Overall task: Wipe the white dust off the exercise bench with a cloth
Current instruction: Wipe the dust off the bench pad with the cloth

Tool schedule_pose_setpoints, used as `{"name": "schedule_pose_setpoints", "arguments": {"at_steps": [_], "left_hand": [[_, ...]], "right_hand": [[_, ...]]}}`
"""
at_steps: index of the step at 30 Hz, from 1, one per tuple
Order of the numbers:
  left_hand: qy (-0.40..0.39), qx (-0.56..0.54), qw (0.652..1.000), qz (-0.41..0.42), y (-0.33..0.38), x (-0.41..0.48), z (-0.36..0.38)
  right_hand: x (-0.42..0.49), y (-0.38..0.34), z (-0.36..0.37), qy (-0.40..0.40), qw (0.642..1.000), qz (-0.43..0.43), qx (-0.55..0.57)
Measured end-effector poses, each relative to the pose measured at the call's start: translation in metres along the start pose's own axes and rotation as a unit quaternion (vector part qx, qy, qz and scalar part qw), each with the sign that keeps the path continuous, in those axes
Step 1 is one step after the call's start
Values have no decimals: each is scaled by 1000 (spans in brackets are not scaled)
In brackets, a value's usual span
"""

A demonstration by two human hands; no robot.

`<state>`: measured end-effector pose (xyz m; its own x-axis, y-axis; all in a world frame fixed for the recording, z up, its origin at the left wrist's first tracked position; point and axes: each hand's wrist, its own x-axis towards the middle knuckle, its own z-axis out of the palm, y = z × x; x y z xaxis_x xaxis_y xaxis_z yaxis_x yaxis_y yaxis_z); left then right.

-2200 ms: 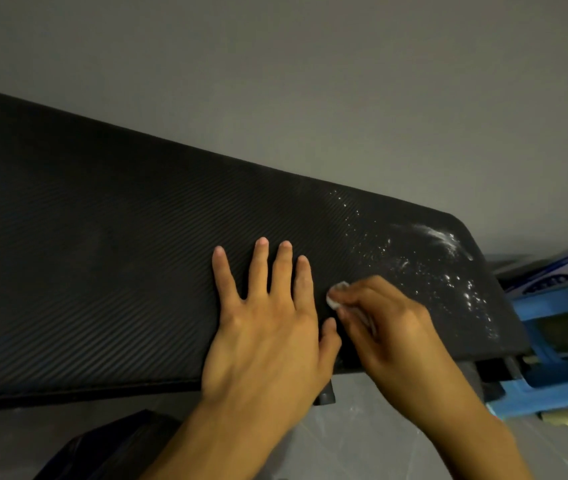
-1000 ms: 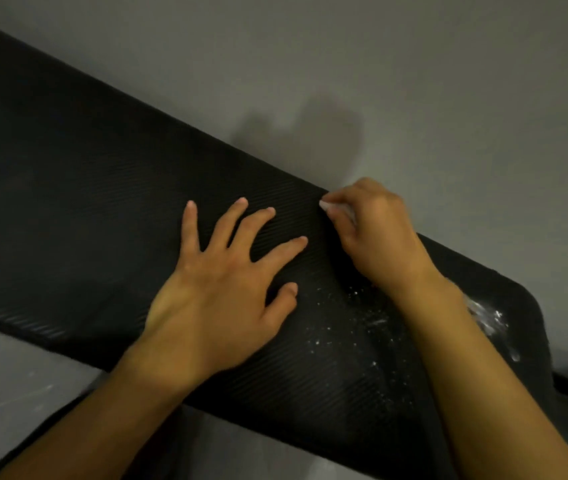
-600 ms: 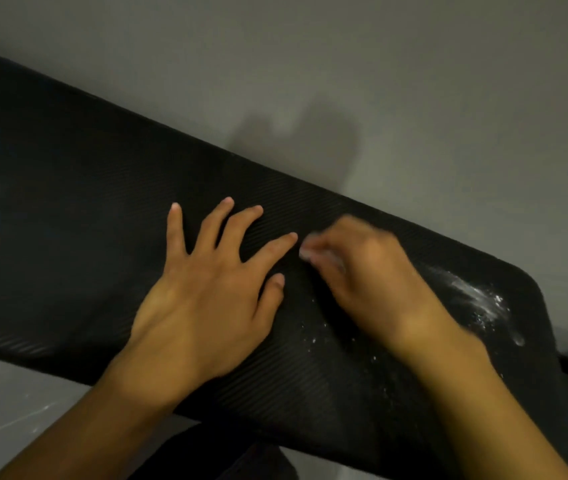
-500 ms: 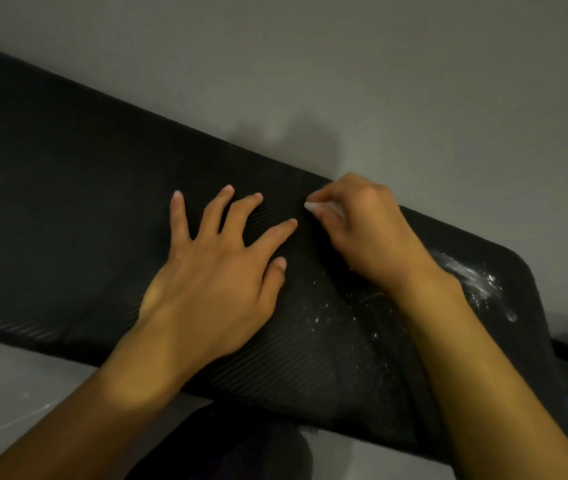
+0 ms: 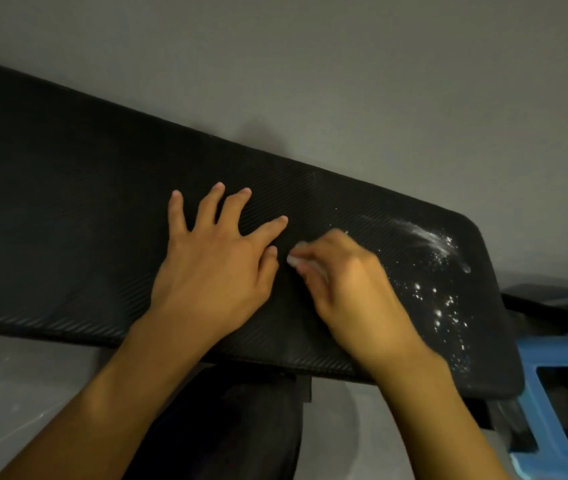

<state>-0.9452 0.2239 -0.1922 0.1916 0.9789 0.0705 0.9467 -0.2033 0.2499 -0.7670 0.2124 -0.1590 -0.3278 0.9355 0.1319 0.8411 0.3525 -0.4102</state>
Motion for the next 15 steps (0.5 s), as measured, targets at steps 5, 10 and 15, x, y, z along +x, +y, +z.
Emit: {"name": "schedule_pose_setpoints", "arguments": {"at_steps": [5,10,15], "left_hand": [[7,-21,1000,10,-2,1,-1],[14,-33,999,24,-3,0,-1],[9,-46,997,55,-1,-1,-2]], "right_hand": [[-17,-10,0,-12,1000,3,15],[-83,-25,-2,-26,997,-5,72],[-41,-12,-4,0,999,46,16]]}}
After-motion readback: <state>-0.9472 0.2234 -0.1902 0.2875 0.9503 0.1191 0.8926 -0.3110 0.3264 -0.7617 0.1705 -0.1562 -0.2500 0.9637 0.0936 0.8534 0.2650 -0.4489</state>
